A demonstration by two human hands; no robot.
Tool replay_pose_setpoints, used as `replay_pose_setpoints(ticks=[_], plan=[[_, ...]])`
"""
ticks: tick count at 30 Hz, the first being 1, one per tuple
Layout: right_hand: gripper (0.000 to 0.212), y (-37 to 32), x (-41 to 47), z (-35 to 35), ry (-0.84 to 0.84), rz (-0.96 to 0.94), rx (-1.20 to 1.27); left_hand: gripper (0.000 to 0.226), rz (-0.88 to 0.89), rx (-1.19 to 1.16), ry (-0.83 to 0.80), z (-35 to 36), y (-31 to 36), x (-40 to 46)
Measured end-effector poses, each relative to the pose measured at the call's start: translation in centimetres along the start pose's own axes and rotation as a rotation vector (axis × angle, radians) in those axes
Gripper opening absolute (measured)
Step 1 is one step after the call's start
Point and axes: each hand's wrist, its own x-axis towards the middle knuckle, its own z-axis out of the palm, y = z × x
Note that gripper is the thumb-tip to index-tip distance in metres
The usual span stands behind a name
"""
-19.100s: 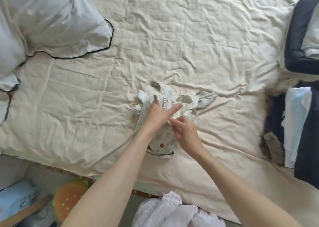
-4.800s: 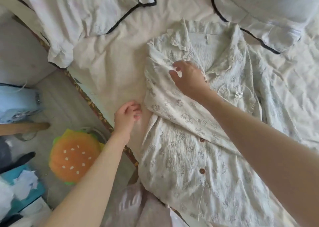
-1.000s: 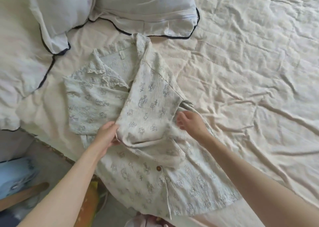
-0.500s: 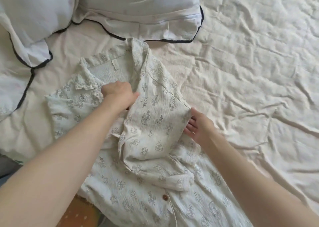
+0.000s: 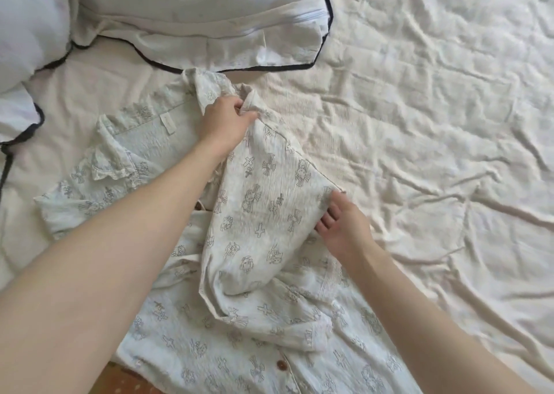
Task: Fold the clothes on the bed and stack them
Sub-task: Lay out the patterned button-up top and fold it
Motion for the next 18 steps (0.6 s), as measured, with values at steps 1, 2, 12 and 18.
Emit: replay_pose_setpoints(ticks=[1, 2, 12, 18], plan=[[0.036, 0.2, 0.0, -0.1, -0.009, -0.006, -0.054, 0.027, -0.008, 0.004, -0.004, 0.4, -0.1, -0.2], [0.038, 0.3, -0.1, -0.3, -0.022, -0.014, -0.11, 0.038, 0.001, 0.0, 0.003, 0.8, -0.3, -0.7], [0.005, 4.3, -3.9, -5.8, 0.093, -0.585, -1.021, 0.036, -0.007, 0.039, 0.162, 1.3, -5.2, -15.5], [0.026, 8.5, -6.0, -10.7, -0.1, -0.549, -1.559, 0.023, -0.346, -0.116, 0.204, 2.8, -7.9, -25.4]])
